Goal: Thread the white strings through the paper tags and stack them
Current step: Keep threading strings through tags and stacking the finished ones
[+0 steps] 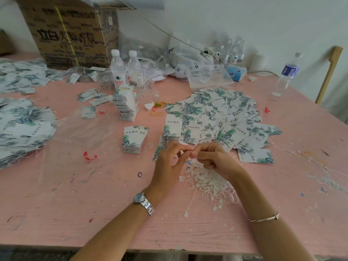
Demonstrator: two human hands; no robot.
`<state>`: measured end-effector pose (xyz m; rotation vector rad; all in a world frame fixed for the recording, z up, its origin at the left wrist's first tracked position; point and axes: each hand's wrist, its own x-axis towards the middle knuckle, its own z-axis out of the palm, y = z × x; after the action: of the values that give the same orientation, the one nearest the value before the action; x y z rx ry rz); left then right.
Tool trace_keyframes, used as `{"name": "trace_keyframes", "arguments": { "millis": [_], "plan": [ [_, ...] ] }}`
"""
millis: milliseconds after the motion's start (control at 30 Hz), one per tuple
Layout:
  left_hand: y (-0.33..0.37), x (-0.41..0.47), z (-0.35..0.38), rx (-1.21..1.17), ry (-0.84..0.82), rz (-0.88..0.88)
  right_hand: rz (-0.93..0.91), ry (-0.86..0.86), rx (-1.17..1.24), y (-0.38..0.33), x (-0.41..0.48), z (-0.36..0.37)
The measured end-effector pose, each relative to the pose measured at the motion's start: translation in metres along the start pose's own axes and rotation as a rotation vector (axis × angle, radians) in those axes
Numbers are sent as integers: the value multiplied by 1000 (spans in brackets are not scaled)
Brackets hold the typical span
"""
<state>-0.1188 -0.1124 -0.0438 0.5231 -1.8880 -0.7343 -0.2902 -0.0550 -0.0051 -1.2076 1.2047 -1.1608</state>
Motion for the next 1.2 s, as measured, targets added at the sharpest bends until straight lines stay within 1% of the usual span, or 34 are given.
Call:
{"name": "trace_keyframes", "arguments": {
  "millis": [200,300,433,567,633,733,800,867,1000,1200],
  "plan": [
    [1,-1,0,-24,3,-15,1,-25,-1,0,0,-2],
    [-2,-2,2,37,21,-42,-14,7,-5,2,1,-1],
    [0,-3,1,136,78,-18,-26,57,-21,5,3,0],
    [-2,3,-9,334,169,146,-32,109,2,7,5,0],
    [-7,9,-16,482,251,177,-34,125,21,7,5,-2],
    [-14,12,-25,674,308,88,-28,125,37,7,5,-2],
    [-19,13,-28,752,280,36,-19,126,39,8,5,-1],
    [-24,15,-29,804,233,21,-17,126,40,8,5,0],
    [-29,21,-30,757,229,-9,-19,147,67,6,4,0],
    [-31,20,-34,697,277,47,-24,169,68,6,5,1]
  ]
}}
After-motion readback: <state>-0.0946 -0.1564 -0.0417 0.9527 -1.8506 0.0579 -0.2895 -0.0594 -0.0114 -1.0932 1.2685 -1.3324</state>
